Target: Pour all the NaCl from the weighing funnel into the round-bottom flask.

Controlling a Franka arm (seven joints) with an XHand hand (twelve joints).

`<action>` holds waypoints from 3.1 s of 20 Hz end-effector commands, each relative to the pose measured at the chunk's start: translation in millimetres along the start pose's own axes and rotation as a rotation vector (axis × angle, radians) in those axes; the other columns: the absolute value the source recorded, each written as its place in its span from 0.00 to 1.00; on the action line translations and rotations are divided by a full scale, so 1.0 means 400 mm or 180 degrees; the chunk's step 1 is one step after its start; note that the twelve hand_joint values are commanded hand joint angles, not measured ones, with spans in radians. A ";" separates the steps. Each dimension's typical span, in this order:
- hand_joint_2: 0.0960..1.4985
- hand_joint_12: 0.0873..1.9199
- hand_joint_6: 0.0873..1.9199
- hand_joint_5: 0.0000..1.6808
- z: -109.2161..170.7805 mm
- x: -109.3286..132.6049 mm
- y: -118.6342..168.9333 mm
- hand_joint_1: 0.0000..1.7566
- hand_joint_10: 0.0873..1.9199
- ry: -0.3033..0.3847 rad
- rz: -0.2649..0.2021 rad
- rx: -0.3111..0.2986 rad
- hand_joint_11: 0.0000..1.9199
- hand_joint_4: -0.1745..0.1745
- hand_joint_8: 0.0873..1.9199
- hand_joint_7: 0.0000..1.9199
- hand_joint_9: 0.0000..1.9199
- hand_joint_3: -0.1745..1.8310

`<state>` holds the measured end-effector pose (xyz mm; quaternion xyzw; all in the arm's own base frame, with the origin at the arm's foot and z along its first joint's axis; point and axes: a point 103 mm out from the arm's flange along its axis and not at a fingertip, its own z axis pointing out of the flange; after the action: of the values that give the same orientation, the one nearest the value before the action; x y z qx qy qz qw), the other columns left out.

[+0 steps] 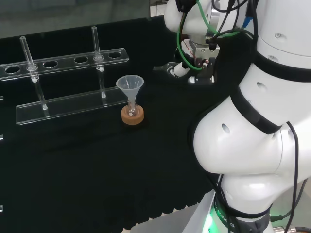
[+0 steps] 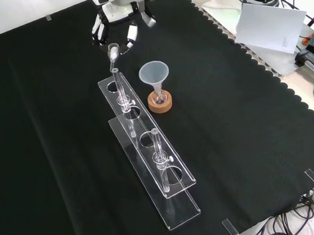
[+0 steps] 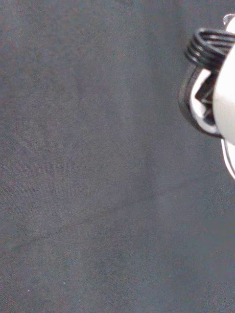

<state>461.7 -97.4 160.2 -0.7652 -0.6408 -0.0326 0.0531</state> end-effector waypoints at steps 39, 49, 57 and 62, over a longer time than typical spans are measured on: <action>0.40 0.47 0.23 0.80 -0.168 0.170 -0.277 0.64 0.09 0.0184 -0.0261 -0.0230 0.51 1.00 0.29 0.38 0.59 0.39; 0.40 0.47 0.23 0.80 -0.175 0.209 -0.263 0.64 0.09 -0.0255 -0.0379 -0.0081 0.51 1.00 0.29 0.38 0.59 0.39; 0.40 0.47 0.23 0.80 -0.183 0.241 -0.233 0.64 0.09 -0.0587 -0.0521 0.0064 0.51 1.00 0.29 0.37 0.59 0.39; 0.40 0.47 0.23 0.81 -0.195 0.257 -0.225 0.64 0.08 -0.0818 -0.0593 0.0115 0.51 1.00 0.29 0.37 0.59 0.39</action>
<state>390.1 3.4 250.1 -0.7072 -0.7055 0.0451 -0.0081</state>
